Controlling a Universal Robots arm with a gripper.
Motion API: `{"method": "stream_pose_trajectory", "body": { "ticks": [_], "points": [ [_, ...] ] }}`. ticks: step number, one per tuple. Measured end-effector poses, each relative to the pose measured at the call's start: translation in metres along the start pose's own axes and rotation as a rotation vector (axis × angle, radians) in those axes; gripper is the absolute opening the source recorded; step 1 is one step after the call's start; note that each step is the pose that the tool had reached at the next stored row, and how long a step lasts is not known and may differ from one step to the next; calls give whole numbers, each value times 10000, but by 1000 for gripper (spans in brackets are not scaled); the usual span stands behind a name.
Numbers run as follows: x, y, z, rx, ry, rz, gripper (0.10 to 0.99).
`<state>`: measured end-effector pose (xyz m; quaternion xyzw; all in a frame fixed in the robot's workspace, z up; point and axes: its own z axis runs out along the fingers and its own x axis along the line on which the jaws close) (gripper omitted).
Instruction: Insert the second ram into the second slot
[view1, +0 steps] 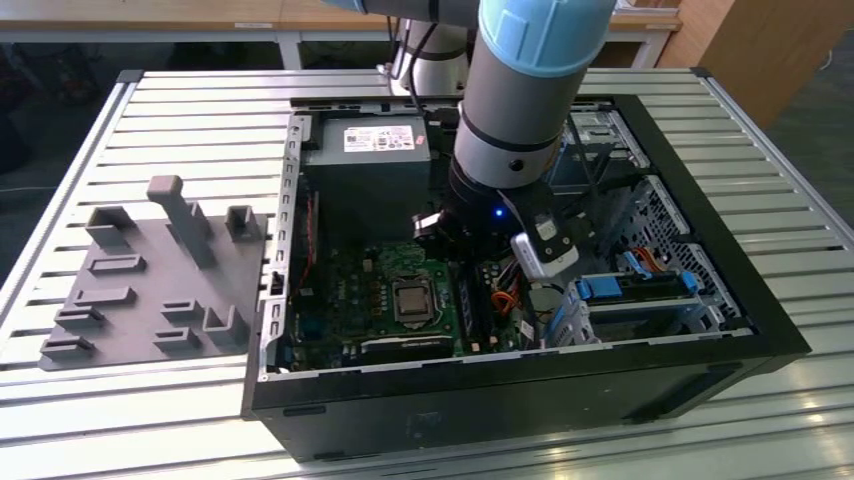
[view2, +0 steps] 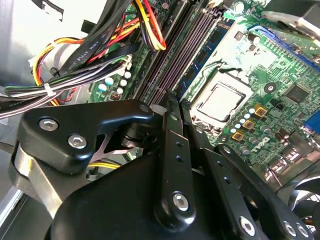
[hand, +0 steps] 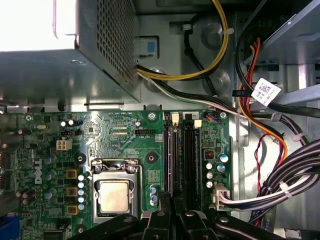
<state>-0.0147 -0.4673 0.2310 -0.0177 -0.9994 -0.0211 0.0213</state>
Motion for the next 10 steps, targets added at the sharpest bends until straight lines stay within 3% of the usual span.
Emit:
{"method": "stream_pose_trajectory", "body": {
  "ticks": [10],
  "points": [
    [-36,-1,45,12,-1,3,137]
  ]
}}
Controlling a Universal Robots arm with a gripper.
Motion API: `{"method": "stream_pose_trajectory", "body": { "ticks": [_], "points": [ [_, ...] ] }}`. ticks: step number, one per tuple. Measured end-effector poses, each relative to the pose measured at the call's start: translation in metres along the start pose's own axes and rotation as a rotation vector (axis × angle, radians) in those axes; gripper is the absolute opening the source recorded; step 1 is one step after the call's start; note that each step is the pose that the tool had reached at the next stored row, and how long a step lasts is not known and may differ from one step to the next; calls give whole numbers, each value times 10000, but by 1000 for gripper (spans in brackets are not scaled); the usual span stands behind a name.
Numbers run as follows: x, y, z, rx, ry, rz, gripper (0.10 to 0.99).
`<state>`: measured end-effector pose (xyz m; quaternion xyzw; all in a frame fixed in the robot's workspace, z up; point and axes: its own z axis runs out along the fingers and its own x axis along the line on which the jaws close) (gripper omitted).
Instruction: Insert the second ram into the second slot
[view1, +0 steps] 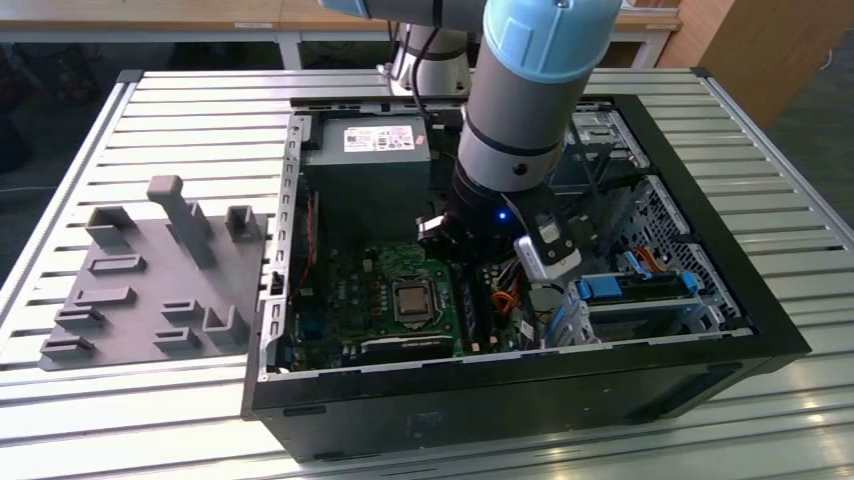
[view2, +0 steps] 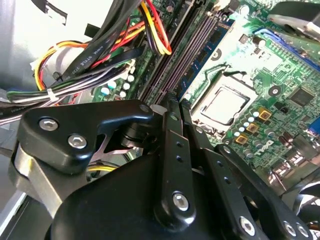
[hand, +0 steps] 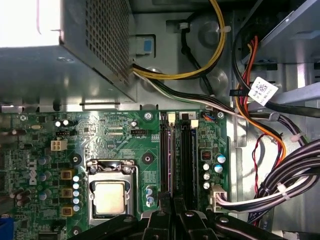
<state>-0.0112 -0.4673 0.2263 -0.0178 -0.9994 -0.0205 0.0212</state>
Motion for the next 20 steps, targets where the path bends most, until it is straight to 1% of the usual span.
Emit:
{"method": "stream_pose_trajectory", "body": {
  "ticks": [1,3,20],
  "points": [
    [0,0,9,20,0,1,137],
    [-1,-1,12,28,0,0,137],
    [-10,0,40,42,14,-389,137]
  ]
}}
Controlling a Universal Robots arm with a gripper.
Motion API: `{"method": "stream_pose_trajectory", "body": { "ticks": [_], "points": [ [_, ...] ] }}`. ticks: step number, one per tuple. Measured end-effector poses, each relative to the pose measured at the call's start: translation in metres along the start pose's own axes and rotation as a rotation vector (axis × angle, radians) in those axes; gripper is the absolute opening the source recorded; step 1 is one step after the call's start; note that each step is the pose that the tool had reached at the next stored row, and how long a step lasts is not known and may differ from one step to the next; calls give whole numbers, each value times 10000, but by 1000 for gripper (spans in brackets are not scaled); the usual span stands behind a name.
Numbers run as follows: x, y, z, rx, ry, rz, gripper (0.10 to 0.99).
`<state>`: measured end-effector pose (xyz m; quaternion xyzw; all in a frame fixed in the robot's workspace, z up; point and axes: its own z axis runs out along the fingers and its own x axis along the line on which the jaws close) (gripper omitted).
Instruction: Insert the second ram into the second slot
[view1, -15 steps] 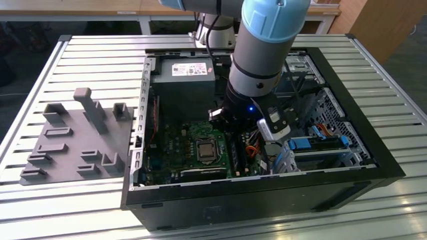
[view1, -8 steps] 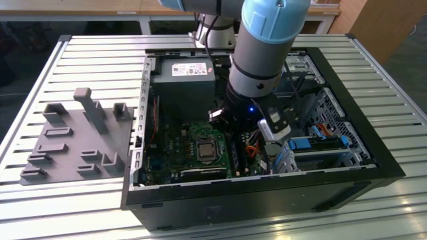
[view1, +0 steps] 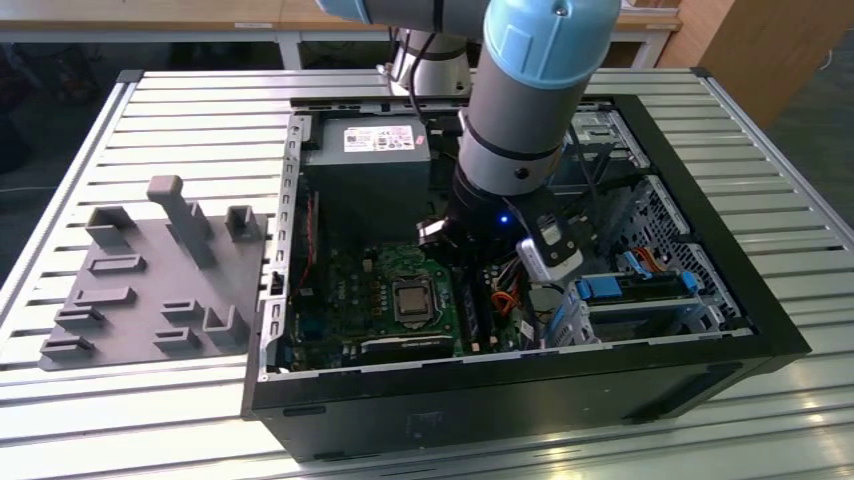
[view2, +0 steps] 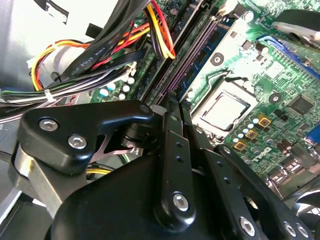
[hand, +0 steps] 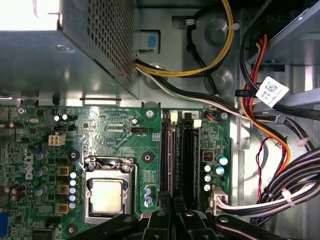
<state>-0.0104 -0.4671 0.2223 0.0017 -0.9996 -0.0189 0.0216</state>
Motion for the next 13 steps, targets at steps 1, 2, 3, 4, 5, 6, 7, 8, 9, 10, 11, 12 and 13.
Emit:
{"method": "stream_pose_trajectory", "body": {
  "ticks": [1,2,3,4,5,6,7,8,9,10,11,12,13],
  "points": [
    [-3,0,-1,1,0,0,137],
    [-5,0,-1,1,0,0,137],
    [-7,1,-1,1,0,-1,137],
    [-9,1,0,0,0,-1,137],
    [-10,1,0,1,0,0,137],
    [-10,1,0,2,0,1,137],
    [-10,1,1,2,1,1,137],
    [-11,1,5,0,0,0,137],
    [-11,1,9,-1,1,0,137],
    [-11,0,12,1,5,0,137],
    [-11,0,15,1,9,0,137],
    [-11,0,19,1,12,1,137],
    [-12,0,23,1,17,1,137]
  ]
}}
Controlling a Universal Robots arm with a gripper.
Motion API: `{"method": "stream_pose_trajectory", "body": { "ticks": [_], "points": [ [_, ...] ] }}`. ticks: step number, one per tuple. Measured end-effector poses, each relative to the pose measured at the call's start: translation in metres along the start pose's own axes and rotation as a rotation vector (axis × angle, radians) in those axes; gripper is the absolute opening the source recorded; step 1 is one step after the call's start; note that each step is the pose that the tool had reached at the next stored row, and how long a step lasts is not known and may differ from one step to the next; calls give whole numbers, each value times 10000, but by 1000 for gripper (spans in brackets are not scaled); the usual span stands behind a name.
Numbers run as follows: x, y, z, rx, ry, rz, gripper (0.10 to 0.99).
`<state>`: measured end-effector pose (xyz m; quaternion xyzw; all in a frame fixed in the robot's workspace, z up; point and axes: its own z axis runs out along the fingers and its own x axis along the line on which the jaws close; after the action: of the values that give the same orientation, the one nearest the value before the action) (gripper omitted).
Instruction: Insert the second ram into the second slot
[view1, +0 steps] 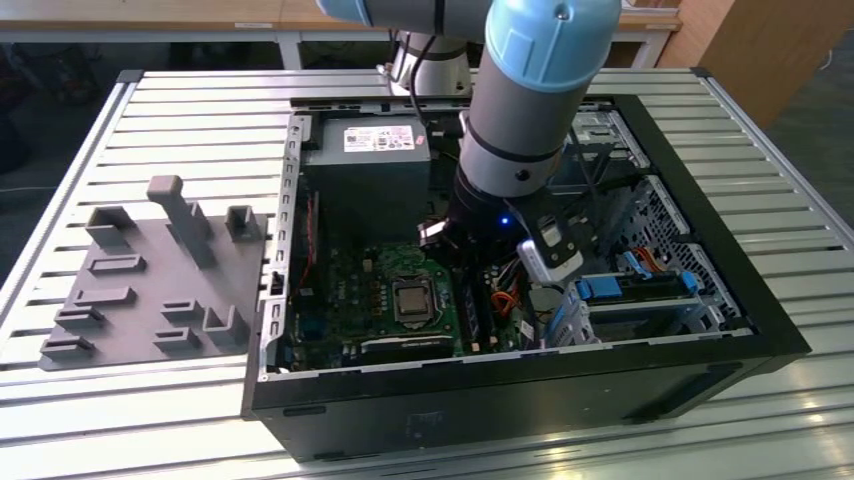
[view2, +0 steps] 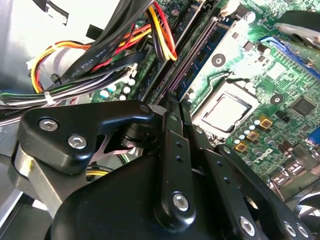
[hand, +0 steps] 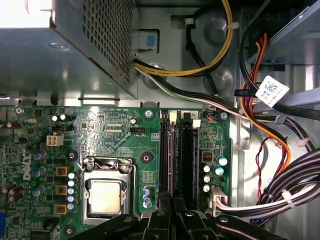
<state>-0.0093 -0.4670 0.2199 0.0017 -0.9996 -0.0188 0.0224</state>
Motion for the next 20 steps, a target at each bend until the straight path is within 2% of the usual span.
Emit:
{"method": "stream_pose_trajectory", "body": {
  "ticks": [20],
  "points": [
    [-11,-1,16,-5,1,112,137]
  ]
}}
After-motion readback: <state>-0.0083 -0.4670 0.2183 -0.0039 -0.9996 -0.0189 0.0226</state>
